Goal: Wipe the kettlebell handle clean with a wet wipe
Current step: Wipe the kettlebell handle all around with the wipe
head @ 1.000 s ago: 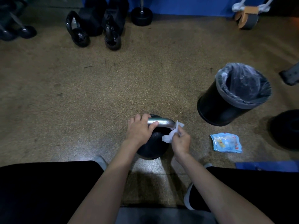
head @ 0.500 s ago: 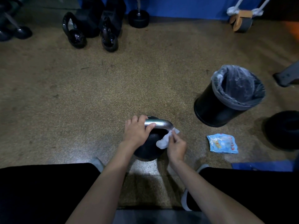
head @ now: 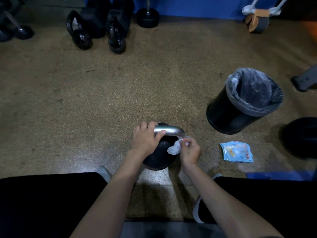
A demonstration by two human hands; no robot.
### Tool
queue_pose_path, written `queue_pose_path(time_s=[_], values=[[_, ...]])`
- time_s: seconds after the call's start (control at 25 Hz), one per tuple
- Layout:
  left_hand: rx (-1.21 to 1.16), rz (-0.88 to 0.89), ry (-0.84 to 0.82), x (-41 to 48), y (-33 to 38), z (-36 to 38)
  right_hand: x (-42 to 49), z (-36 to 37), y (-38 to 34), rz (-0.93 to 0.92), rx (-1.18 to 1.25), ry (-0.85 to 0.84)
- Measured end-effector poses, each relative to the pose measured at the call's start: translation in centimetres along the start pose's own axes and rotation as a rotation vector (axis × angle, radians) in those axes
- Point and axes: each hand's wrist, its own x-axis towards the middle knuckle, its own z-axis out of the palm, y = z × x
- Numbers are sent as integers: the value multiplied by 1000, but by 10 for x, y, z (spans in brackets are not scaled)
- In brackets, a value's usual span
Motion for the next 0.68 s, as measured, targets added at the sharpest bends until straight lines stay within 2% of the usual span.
queue_pose_path(time_s=[0.16,0.36,0.56,0.68], values=[[8,3,-1,1,0,1,7,-3,-5,-39,26,50],[14,6,1,1,-1,0,6,-8,-8,-42,23,14],[24,7,11,2,-1,2,7,-12,-30,-168,-5,-10],[26,9,7,2,-1,1,10,-15,-27,-95,-42,-42]])
